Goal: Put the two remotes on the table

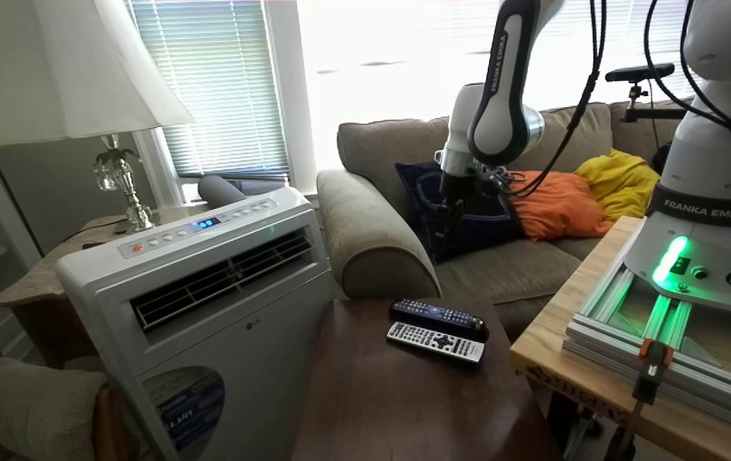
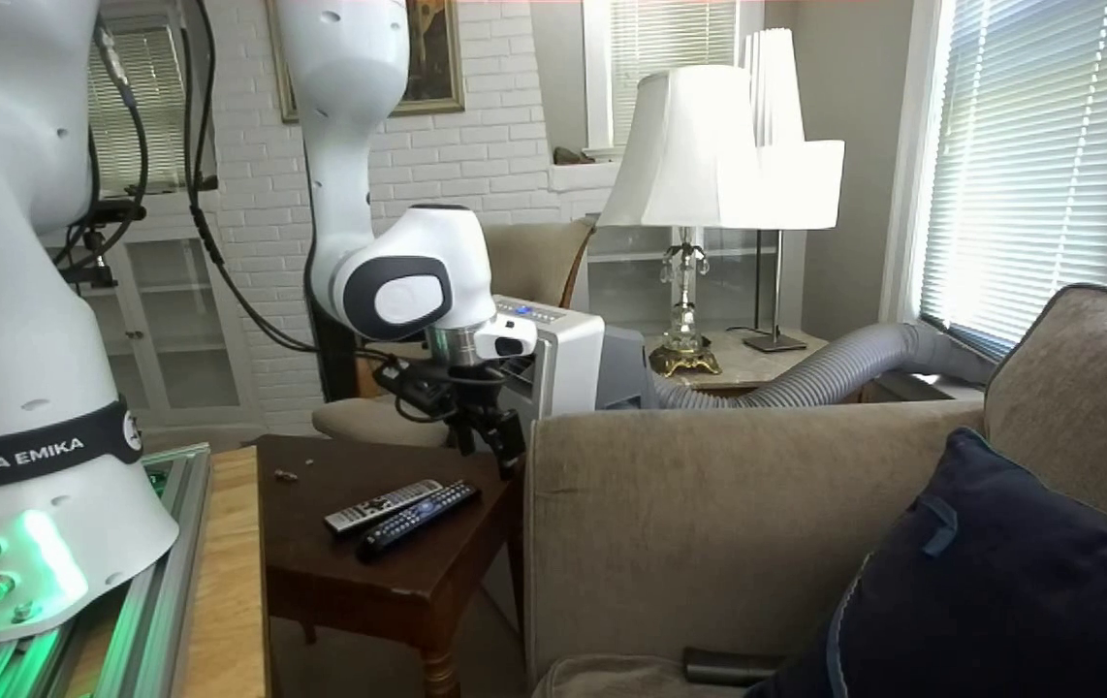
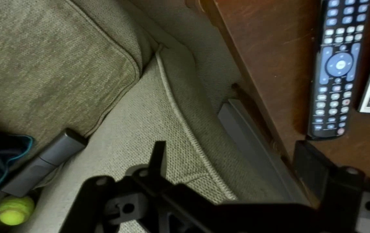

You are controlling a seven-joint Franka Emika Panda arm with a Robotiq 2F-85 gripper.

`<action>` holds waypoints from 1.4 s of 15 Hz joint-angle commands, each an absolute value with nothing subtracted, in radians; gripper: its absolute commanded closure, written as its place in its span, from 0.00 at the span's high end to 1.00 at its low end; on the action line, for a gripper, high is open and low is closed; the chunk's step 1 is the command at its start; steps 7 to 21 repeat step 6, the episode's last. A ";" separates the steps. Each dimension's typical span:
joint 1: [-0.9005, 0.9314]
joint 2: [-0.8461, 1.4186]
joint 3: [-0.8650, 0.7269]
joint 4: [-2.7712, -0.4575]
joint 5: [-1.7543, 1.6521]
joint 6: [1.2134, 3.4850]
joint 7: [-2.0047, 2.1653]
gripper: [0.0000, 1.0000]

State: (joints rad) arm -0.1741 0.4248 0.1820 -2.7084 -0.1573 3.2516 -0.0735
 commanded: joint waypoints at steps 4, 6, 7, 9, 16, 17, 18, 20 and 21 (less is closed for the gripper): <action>-0.193 0.417 0.184 -2.686 -0.139 3.212 -0.088 1.00; -0.190 0.417 0.186 -2.689 -0.139 3.214 -0.088 1.00; -0.190 0.417 0.186 -2.689 -0.139 3.214 -0.088 1.00; -0.190 0.417 0.186 -2.689 -0.139 3.214 -0.088 1.00; -0.190 0.417 0.186 -2.689 -0.139 3.214 -0.088 1.00; -0.190 0.417 0.186 -2.689 -0.139 3.214 -0.088 1.00; -0.190 0.417 0.186 -2.689 -0.139 3.214 -0.088 1.00; -0.190 0.417 0.186 -2.689 -0.139 3.214 -0.088 1.00; -0.190 0.417 0.186 -2.689 -0.139 3.214 -0.088 1.00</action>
